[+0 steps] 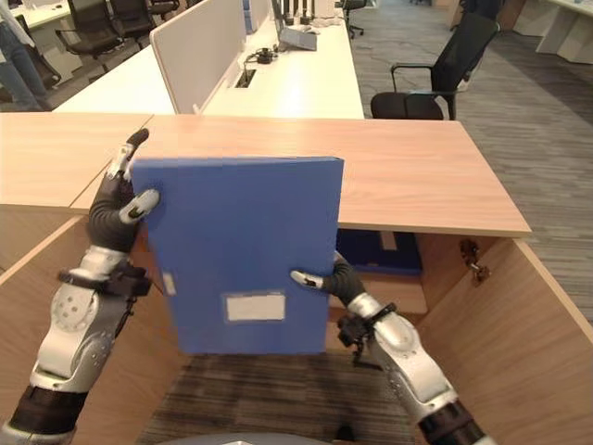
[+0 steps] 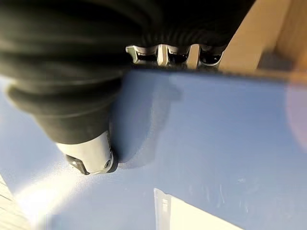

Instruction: Put the empty folder in the office cabinet

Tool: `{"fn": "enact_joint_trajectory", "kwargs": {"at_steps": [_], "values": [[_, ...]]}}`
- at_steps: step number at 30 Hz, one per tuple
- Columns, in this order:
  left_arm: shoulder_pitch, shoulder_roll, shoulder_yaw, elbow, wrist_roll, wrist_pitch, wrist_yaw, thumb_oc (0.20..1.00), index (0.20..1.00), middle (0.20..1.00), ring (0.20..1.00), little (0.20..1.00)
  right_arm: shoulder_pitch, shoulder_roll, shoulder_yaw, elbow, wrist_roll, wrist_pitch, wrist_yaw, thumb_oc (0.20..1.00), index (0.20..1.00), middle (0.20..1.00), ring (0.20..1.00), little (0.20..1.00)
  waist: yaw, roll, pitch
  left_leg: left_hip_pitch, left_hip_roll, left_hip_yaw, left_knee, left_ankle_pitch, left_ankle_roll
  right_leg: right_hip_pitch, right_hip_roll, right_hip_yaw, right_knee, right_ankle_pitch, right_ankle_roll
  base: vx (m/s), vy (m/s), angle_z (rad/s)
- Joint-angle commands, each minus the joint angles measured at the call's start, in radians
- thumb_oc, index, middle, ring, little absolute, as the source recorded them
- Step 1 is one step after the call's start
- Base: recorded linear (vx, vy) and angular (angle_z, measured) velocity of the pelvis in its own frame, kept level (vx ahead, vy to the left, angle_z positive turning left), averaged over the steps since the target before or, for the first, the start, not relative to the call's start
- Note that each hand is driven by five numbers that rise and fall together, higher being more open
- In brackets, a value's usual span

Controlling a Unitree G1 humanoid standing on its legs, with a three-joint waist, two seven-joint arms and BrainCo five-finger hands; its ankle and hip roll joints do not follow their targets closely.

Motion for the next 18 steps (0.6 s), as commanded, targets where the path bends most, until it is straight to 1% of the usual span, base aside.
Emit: {"fn": "enact_joint_trajectory", "kwargs": {"at_steps": [1, 2, 3, 4, 6, 7, 10, 11, 12, 13, 15, 17, 18], "values": [[-0.008, 0.062, 0.087, -0.069, -0.163, -0.041, -0.13, 1.0, 1.0, 1.0, 1.0, 1.0, 0.013, -0.003, -0.067, -0.068, -0.053, -0.07, 0.016, 0.2, 0.2, 0.2, 0.2, 0.2, -0.015, -0.017, -0.022, -0.085, 0.023, -0.011, 0.008, 0.046, -0.004, 0.038, -0.038, 0.002, 0.128, -0.136, 0.063, 0.0, 0.0, 0.0], [0.024, 0.077, 0.11, -0.088, -0.199, -0.034, -0.172, 1.0, 1.0, 1.0, 1.0, 1.0, 0.036, -0.009, -0.085, -0.064, -0.062, -0.073, 0.03, 0.2, 0.2, 0.2, 0.2, 0.2, -0.015, -0.017, -0.023, -0.085, 0.023, -0.011, 0.008, 0.045, -0.003, 0.038, -0.038, 0.001, 0.127, -0.135, 0.064, 0.0, 0.0, 0.0], [0.115, 0.111, 0.157, -0.112, -0.296, 0.005, -0.27, 1.0, 1.0, 1.0, 1.0, 1.0, 0.09, -0.026, -0.125, -0.035, -0.097, -0.085, 0.049, 0.2, 0.2, 0.2, 0.2, 0.2, -0.014, -0.016, -0.021, -0.081, 0.022, -0.013, 0.008, 0.04, -0.002, 0.043, -0.039, -0.001, 0.124, -0.14, 0.066, 0.0, 0.0, 0.0], [0.116, 0.112, 0.158, -0.111, -0.298, 0.005, -0.272, 1.0, 1.0, 1.0, 1.0, 1.0, 0.09, -0.026, -0.124, -0.034, -0.098, -0.086, 0.049, 0.2, 0.2, 0.2, 0.2, 0.2, -0.015, -0.016, -0.022, -0.081, 0.022, -0.013, 0.008, 0.039, -0.002, 0.044, -0.039, -0.001, 0.124, -0.14, 0.066, 0.0, 0.0, 0.0], [0.187, 0.123, 0.187, -0.137, -0.332, 0.024, -0.314, 1.0, 1.0, 1.0, 1.0, 1.0, 0.129, -0.022, -0.146, -0.019, -0.106, -0.087, 0.062, 0.2, 0.2, 0.2, 0.2, 0.2, -0.013, -0.016, -0.024, -0.083, 0.023, -0.015, 0.008, 0.04, 0.001, 0.042, -0.039, -0.001, 0.123, -0.139, 0.067, 0.0, 0.0, 0.0], [0.228, 0.116, 0.195, -0.129, -0.36, 0.041, -0.335, 1.0, 1.0, 1.0, 1.0, 1.0, 0.158, -0.019, -0.161, 0.019, -0.114, -0.085, 0.067, 0.2, 0.2, 0.2, 0.2, 0.2, -0.013, -0.016, -0.021, -0.083, 0.022, -0.016, 0.008, 0.041, 0.002, 0.043, -0.039, -0.002, 0.122, -0.138, 0.068, 0.0, 0.0, 0.0], [0.271, 0.108, 0.21, -0.115, -0.374, 0.055, -0.35, 1.0, 1.0, 1.0, 1.0, 1.0, 0.191, -0.021, -0.171, 0.04, -0.129, -0.086, 0.078, 0.2, 0.2, 0.2, 0.2, 0.2, -0.012, -0.015, -0.02, -0.085, 0.021, -0.017, 0.009, 0.041, 0.002, 0.043, -0.038, -0.003, 0.123, -0.14, 0.067, 0.0, 0.0, 0.0], [0.32, 0.099, 0.223, -0.105, -0.39, 0.076, -0.369, 1.0, 1.0, 1.0, 1.0, 1.0, 0.22, -0.03, -0.184, 0.055, -0.148, -0.08, 0.092, 0.2, 0.2, 0.2, 0.2, 0.2, -0.011, -0.015, -0.018, -0.086, 0.02, -0.017, 0.01, 0.041, 0.004, 0.044, -0.037, -0.005, 0.124, -0.142, 0.067, 0.0, 0.0, 0.0], [0.321, 0.098, 0.224, -0.106, -0.39, 0.076, -0.369, 1.0, 1.0, 1.0, 1.0, 1.0, 0.22, -0.03, -0.183, 0.055, -0.148, -0.08, 0.092, 0.2, 0.2, 0.2, 0.2, 0.2, -0.012, -0.014, -0.018, -0.086, 0.02, -0.017, 0.01, 0.041, 0.004, 0.044, -0.037, -0.005, 0.124, -0.142, 0.067, 0.0, 0.0, 0.0], [0.358, 0.092, 0.225, -0.097, -0.413, 0.103, -0.399, 1.0, 1.0, 1.0, 1.0, 1.0, 0.235, -0.032, -0.188, 0.07, -0.144, -0.074, 0.111, 0.2, 0.2, 0.2, 0.2, 0.2, -0.01, -0.014, -0.016, -0.089, 0.02, -0.017, 0.01, 0.042, 0.005, 0.044, -0.036, -0.005, 0.125, -0.143, 0.067, 0.0, 0.0, 0.0], [0.377, 0.089, 0.22, -0.079, -0.412, 0.109, -0.407, 1.0, 1.0, 1.0, 1.0, 1.0, 0.239, -0.03, -0.187, 0.089, -0.137, -0.069, 0.117, 0.2, 0.2, 0.2, 0.2, 0.2, -0.009, -0.014, -0.015, -0.09, 0.019, -0.018, 0.011, 0.042, 0.005, 0.043, -0.035, -0.005, 0.126, -0.142, 0.067, 0.0, 0.0, 0.0], [0.417, 0.092, 0.199, 0.006, -0.374, 0.123, -0.424, 1.0, 1.0, 1.0, 1.0, 1.0, 0.25, -0.025, -0.18, 0.152, -0.135, -0.058, 0.125, 0.2, 0.2, 0.2, 0.2, 0.2, -0.007, -0.013, -0.01, -0.091, 0.019, -0.021, 0.013, 0.043, 0.007, 0.04, -0.036, -0.006, 0.127, -0.14, 0.066, 0.0, 0.0, 0.0], [0.417, 0.092, 0.199, 0.007, -0.374, 0.122, -0.424, 1.0, 1.0, 1.0, 1.0, 1.0, 0.25, -0.025, -0.18, 0.153, -0.135, -0.058, 0.125, 0.2, 0.2, 0.2, 0.2, 0.2, -0.007, -0.013, -0.01, -0.091, 0.019, -0.021, 0.012, 0.043, 0.007, 0.04, -0.036, -0.006, 0.127, -0.14, 0.066, 0.0, 0.0, 0.0]]}}
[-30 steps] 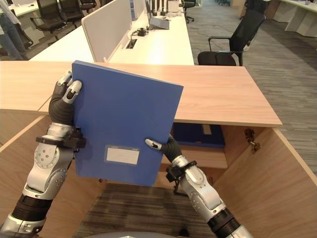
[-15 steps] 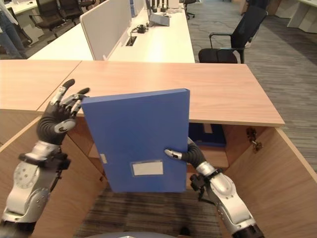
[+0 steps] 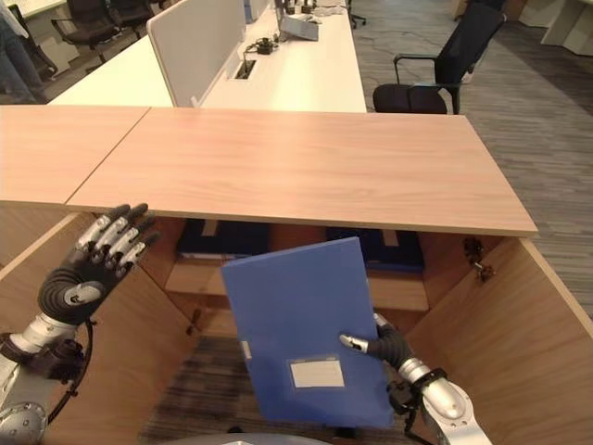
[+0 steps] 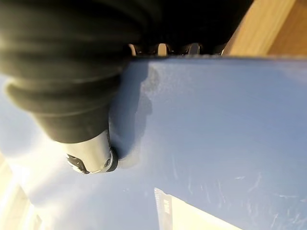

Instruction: Put the empty folder in the office cabinet

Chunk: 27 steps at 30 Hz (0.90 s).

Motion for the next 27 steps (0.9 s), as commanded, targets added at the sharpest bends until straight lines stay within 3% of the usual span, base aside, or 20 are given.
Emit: {"fn": "enact_joint_trajectory", "kwargs": {"at_steps": [1, 3, 7, 13, 19, 20, 21, 24, 25, 27], "values": [[0.025, 0.032, -0.009, 0.075, -0.005, 0.004, -0.042, 1.0, 1.0, 1.0, 1.0, 1.0, -0.043, -0.016, -0.023, -0.029, 0.027, -0.04, 0.023, 0.2, 0.2, 0.2, 0.2, 0.2, -0.011, -0.015, -0.024, -0.073, 0.022, -0.019, 0.013, 0.048, 0.004, 0.048, -0.032, -0.002, 0.127, -0.131, 0.058, 0.0, 0.0, 0.0], [0.052, 0.033, -0.036, 0.205, -0.003, 0.056, -0.122, 1.0, 1.0, 1.0, 1.0, 1.0, -0.038, -0.019, -0.021, 0.013, 0.029, -0.029, 0.054, 0.2, 0.2, 0.2, 0.2, 0.2, -0.009, -0.013, -0.022, -0.075, 0.022, -0.018, 0.013, 0.05, 0.003, 0.044, -0.034, -0.005, 0.128, -0.128, 0.061, -0.01, 0.016, 0.04], [0.076, 0.029, -0.073, 0.374, 0.043, 0.078, -0.16, 1.0, 1.0, 1.0, 1.0, 1.0, -0.035, -0.013, -0.018, 0.072, 0.038, -0.016, 0.069, 0.2, 0.2, 0.2, 0.2, 0.2, -0.007, -0.01, -0.017, -0.071, 0.022, -0.018, 0.013, 0.042, 0.003, 0.048, -0.036, -0.006, 0.128, -0.137, 0.063, 0.02, 0.013, 0.01], [0.024, -0.009, -0.166, 0.674, 0.19, 0.058, -0.149, 1.0, 1.0, 1.0, 1.0, 1.0, -0.08, 0.051, -0.014, 0.262, 0.113, 0.012, 0.046, 0.2, 0.2, 0.2, 0.2, 0.2, -0.003, -0.005, 0.002, -0.084, 0.02, -0.02, 0.013, 0.046, 0.001, 0.04, -0.039, -0.011, 0.129, -0.136, 0.067, 0.01, 0.005, 0.01], [-0.069, -0.111, -0.219, 0.872, 0.306, 0.014, -0.024, 1.0, 1.0, 1.0, 1.0, 1.0, -0.174, 0.148, -0.038, 0.441, 0.245, 0.023, -0.049, 0.2, 0.2, 0.2, 0.2, 0.2, 0.003, 0.0, 0.032, -0.105, 0.016, -0.028, 0.014, 0.05, 0.001, 0.023, -0.038, -0.018, 0.133, -0.138, 0.065, -0.02, 0.001, 0.02], [-0.15, -0.131, -0.274, 0.954, 0.465, -0.054, 0.102, 1.0, 1.0, 1.0, 1.0, 1.0, -0.267, 0.197, -0.059, 0.529, 0.339, 0.002, -0.124, 0.2, 0.2, 0.2, 0.2, 0.2, 0.007, 0.006, 0.07, -0.133, 0.013, -0.036, 0.016, 0.057, -0.002, -0.003, -0.038, -0.023, 0.147, -0.143, 0.064, -0.19, 0.018, 0.2], [-0.191, -0.134, -0.305, 0.988, 0.514, -0.065, 0.144, 1.0, 1.0, 1.0, 1.0, 1.0, -0.336, 0.214, -0.086, 0.576, 0.417, -0.012, -0.163, 0.2, 0.2, 0.2, 0.2, 0.2, 0.014, 0.016, 0.098, -0.157, 0.012, -0.042, 0.019, 0.063, -0.004, -0.027, -0.041, -0.026, 0.161, -0.146, 0.063, -0.18, 0.02, 0.21], [-0.229, -0.15, -0.33, 1.02, 0.515, -0.069, 0.175, 1.0, 1.0, 1.0, 1.0, 1.0, -0.414, 0.226, -0.11, 0.605, 0.484, -0.038, -0.205, 0.2, 0.2, 0.2, 0.2, 0.2, 0.022, 0.024, 0.128, -0.185, 0.01, -0.048, 0.022, 0.071, -0.004, -0.059, -0.04, -0.026, 0.179, -0.146, 0.062, -0.14, 0.011, 0.15], [-0.305, -0.161, -0.399, 1.071, 0.521, -0.077, 0.226, 1.0, 1.0, 1.0, 1.0, 1.0, -0.601, 0.255, -0.175, 0.697, 0.655, -0.101, -0.29, 0.2, 0.2, 0.2, 0.2, 0.2, 0.038, 0.046, 0.172, -0.239, 0.008, -0.055, 0.025, 0.087, -0.006, -0.132, -0.045, -0.021, 0.216, -0.147, 0.061, -0.2, 0.025, 0.09], [-0.324, -0.159, -0.42, 1.076, 0.531, -0.081, 0.238, 1.0, 1.0, 1.0, 1.0, 1.0, -0.662, 0.257, -0.193, 0.733, 0.702, -0.121, -0.309, 0.2, 0.2, 0.2, 0.2, 0.2, 0.047, 0.052, 0.179, -0.255, 0.007, -0.054, 0.026, 0.089, -0.006, -0.153, -0.045, -0.015, 0.224, -0.147, 0.061, -0.11, 0.025, 0.02]]}}
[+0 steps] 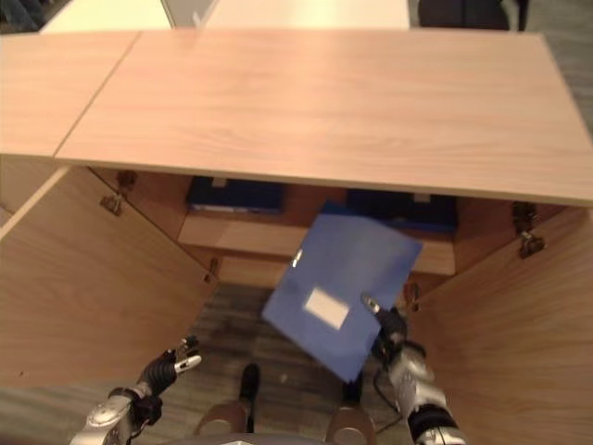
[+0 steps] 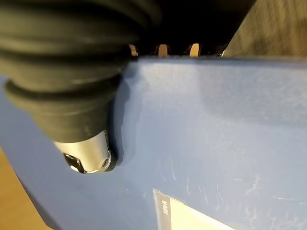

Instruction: Put the empty folder in the office cabinet

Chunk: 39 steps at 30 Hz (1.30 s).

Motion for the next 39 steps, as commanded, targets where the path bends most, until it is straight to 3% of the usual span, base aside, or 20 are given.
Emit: {"fn": "enact_joint_trajectory", "kwargs": {"at_steps": [1, 5, 10, 14, 21, 26, 29, 30, 33, 37, 39], "values": [[-0.026, 0.043, -0.041, -0.011, 0.028, -0.034, 0.041, 1.0, 1.0, 1.0, 1.0, 1.0, -0.097, 0.008, -0.059, -0.028, 0.222, -0.141, -0.07, 0.2, 0.2, 0.2, 0.2, 0.2, 0.024, -0.015, -0.004, -0.071, 0.009, 0.005, -0.013, 0.031, 0.005, -0.009, -0.045, 0.027, 0.217, -0.193, 0.067, -0.06, 0.038, 0.02], [-0.071, 0.051, -0.107, 0.01, 0.031, -0.037, 0.052, 1.0, 1.0, 1.0, 1.0, 1.0, -0.319, -0.027, -0.135, 0.054, 0.366, -0.209, -0.122, 0.2, 0.2, 0.2, 0.2, 0.2, 0.054, 0.01, 0.011, -0.123, 0.0, 0.01, -0.005, 0.033, 0.006, -0.073, -0.053, 0.043, 0.242, -0.197, 0.07, -0.05, 0.046, -0.05], [-0.095, 0.049, -0.143, 0.044, 0.035, -0.033, 0.064, 1.0, 1.0, 1.0, 1.0, 1.0, -0.478, -0.094, -0.184, 0.09, 0.429, -0.257, -0.166, 0.2, 0.2, 0.2, 0.2, 0.2, 0.076, 0.027, 0.023, -0.176, -0.01, 0.005, 0.031, 0.026, 0.009, -0.111, -0.066, 0.049, 0.269, -0.203, 0.07, -0.01, 0.017, 0.03], [-0.106, 0.046, -0.153, 0.087, 0.047, -0.031, 0.074, 1.0, 1.0, 1.0, 1.0, 1.0, -0.55, -0.146, -0.219, 0.112, 0.46, -0.286, -0.191, 0.2, 0.2, 0.2, 0.2, 0.2, 0.086, 0.033, 0.027, -0.208, -0.018, -0.003, 0.061, 0.019, 0.011, -0.129, -0.072, 0.051, 0.286, -0.211, 0.07, 0.0, 0.001, 0.02], [-0.128, 0.083, -0.159, 0.133, 0.078, -0.027, 0.099, 1.0, 1.0, 1.0, 1.0, 1.0, -0.728, -0.313, -0.267, 0.22, 0.53, -0.323, -0.263, 0.2, 0.2, 0.2, 0.2, 0.2, 0.105, 0.033, 0.029, -0.275, -0.041, -0.021, 0.132, -0.004, 0.008, -0.165, -0.079, 0.043, 0.33, -0.228, 0.071, -0.01, -0.015, 0.12], [-0.136, 0.122, -0.177, 0.124, 0.066, -0.032, 0.105, 1.0, 1.0, 1.0, 1.0, 1.0, -0.917, -0.459, -0.211, 0.277, 0.551, -0.323, -0.315, 0.2, 0.2, 0.2, 0.2, 0.2, 0.128, 0.05, 0.023, -0.315, -0.059, -0.028, 0.141, -0.009, 0.001, -0.212, -0.091, 0.034, 0.374, -0.251, 0.077, 0.0, -0.004, 0.09], [-0.138, 0.128, -0.184, 0.118, 0.066, -0.031, 0.103, 1.0, 1.0, 1.0, 1.0, 1.0, -0.964, -0.493, -0.189, 0.292, 0.56, -0.32, -0.319, 0.2, 0.2, 0.2, 0.2, 0.2, 0.133, 0.057, 0.023, -0.33, -0.061, -0.03, 0.143, 0.001, 0.0, -0.231, -0.093, 0.036, 0.381, -0.242, 0.079, -0.01, 0.003, 0.08], [-0.144, 0.145, -0.206, 0.112, 0.068, -0.032, 0.097, 1.0, 1.0, 1.0, 1.0, 1.0, -1.057, -0.558, -0.133, 0.329, 0.573, -0.317, -0.335, 0.2, 0.2, 0.2, 0.2, 0.2, 0.147, 0.07, 0.017, -0.36, -0.066, -0.029, 0.159, -0.008, -0.005, -0.267, -0.104, 0.035, 0.412, -0.257, 0.083, -0.04, 0.016, 0.11], [-0.148, 0.153, -0.221, 0.089, 0.065, -0.031, 0.093, 1.0, 1.0, 1.0, 1.0, 1.0, -1.11, -0.597, -0.098, 0.352, 0.584, -0.311, -0.342, 0.2, 0.2, 0.2, 0.2, 0.2, 0.158, 0.087, 0.014, -0.398, -0.069, -0.029, 0.179, -0.001, -0.006, -0.303, -0.109, 0.038, 0.438, -0.257, 0.084, 0.0, 0.01, 0.1], [-0.148, 0.188, -0.261, 0.035, 0.052, -0.035, 0.082, 1.0, 1.0, 1.0, 1.0, 1.0, -1.221, -0.675, -0.02, 0.391, 0.574, -0.306, -0.376, 0.2, 0.2, 0.2, 0.2, 0.2, 0.179, 0.131, 0.007, -0.523, -0.091, -0.041, 0.272, -0.028, -0.013, -0.433, -0.134, 0.056, 0.577, -0.311, 0.087, 0.01, -0.003, 0.13], [-0.152, 0.191, -0.267, 0.03, 0.045, -0.036, 0.084, 1.0, 1.0, 1.0, 1.0, 1.0, -1.248, -0.684, 0.006, 0.389, 0.56, -0.308, -0.385, 0.2, 0.2, 0.2, 0.2, 0.2, 0.181, 0.138, 0.006, -0.564, -0.095, -0.043, 0.305, -0.034, -0.014, -0.472, -0.141, 0.062, 0.614, -0.325, 0.087, 0.0, 0.025, 0.16]]}}
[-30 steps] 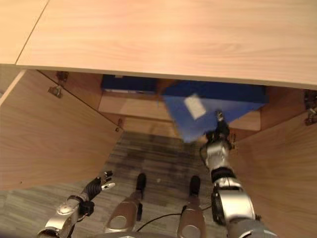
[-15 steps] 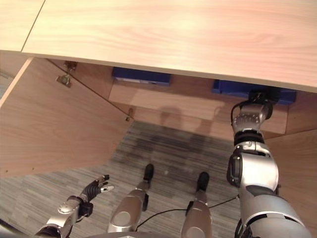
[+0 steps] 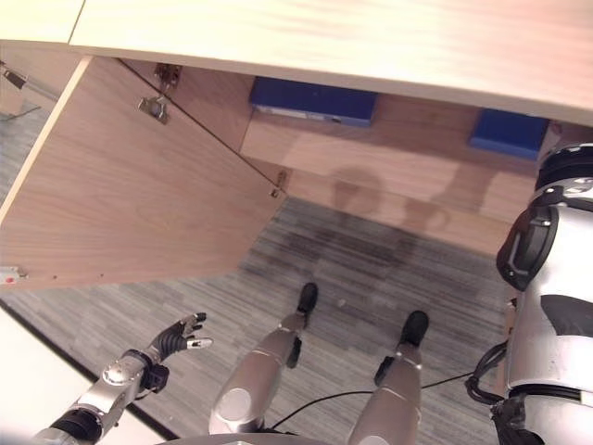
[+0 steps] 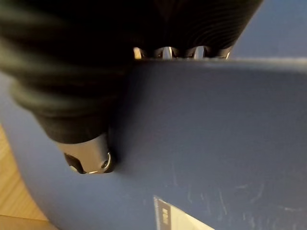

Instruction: Put the empty folder in the office cabinet

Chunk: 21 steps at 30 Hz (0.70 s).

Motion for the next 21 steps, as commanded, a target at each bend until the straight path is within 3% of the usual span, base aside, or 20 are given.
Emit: {"fn": "enact_joint_trajectory", "kwargs": {"at_steps": [1, 11, 19, 21], "values": [[0.024, 0.051, -0.036, 0.008, -0.012, -0.025, -0.001, 1.0, 1.0, 1.0, 1.0, 1.0, -0.042, -0.108, 0.138, -0.104, -0.034, -0.063, -0.011, 0.2, 0.2, 0.2, 0.2, 0.2, 0.006, 0.014, -0.084, -0.176, 0.034, 0.005, 0.106, -0.023, -0.049, -0.048, -0.005, 0.066, 0.267, -0.221, 0.07, 0.01, 0.034, 0.18], [0.045, 0.062, -0.036, -0.049, -0.087, -0.028, 0.017, 1.0, 1.0, 1.0, 1.0, 1.0, -0.084, -0.095, 0.182, -0.138, -0.066, -0.091, -0.055, 0.2, 0.2, 0.2, 0.2, 0.2, 0.004, 0.048, -0.087, -0.384, 0.009, 0.011, 0.329, -0.122, -0.036, -0.267, -0.027, 0.14, 0.505, -0.319, 0.062, 0.05, 0.01, 0.05], [0.056, 0.065, -0.047, -0.105, -0.1, -0.037, 0.032, 1.0, 1.0, 1.0, 1.0, 1.0, 0.031, -0.058, 0.084, -0.147, -0.048, -0.123, -0.088, 0.2, 0.2, 0.2, 0.2, 0.2, -0.009, 0.073, -0.072, -0.488, -0.022, 0.031, 0.465, -0.193, -0.018, -0.388, -0.027, 0.187, 0.636, -0.376, 0.062, 0.04, 0.03, 0.01], [0.053, 0.066, -0.051, -0.115, -0.095, -0.043, 0.039, 1.0, 1.0, 1.0, 1.0, 1.0, 0.056, -0.047, 0.06, -0.136, -0.047, -0.128, -0.103, 0.2, 0.2, 0.2, 0.2, 0.2, -0.014, 0.083, -0.063, -0.501, -0.024, 0.034, 0.462, -0.182, -0.016, -0.404, -0.027, 0.19, 0.634, -0.365, 0.061, 0.0, 0.0, 0.0]]}}
